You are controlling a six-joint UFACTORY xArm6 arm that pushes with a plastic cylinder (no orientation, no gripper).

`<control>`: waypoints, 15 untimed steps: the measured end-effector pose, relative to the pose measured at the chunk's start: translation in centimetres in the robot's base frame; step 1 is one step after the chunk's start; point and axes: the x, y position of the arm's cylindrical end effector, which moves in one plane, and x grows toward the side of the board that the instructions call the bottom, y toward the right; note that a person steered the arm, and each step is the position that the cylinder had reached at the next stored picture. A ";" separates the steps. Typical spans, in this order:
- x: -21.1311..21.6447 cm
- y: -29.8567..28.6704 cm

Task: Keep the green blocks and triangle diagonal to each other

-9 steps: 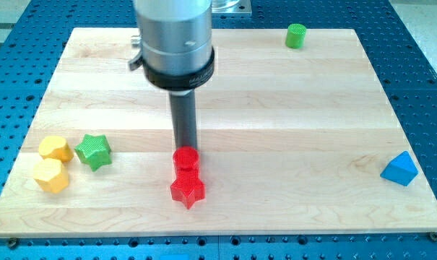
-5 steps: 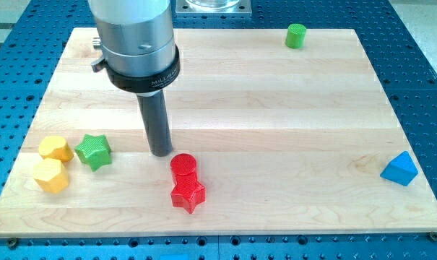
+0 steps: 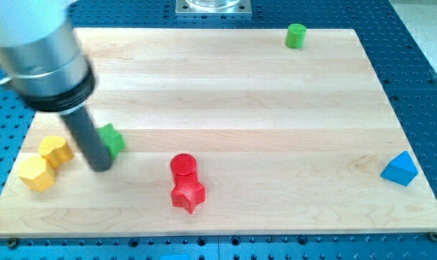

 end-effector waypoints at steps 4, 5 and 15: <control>-13.6 3.7; -12.7 4.1; -20.2 35.0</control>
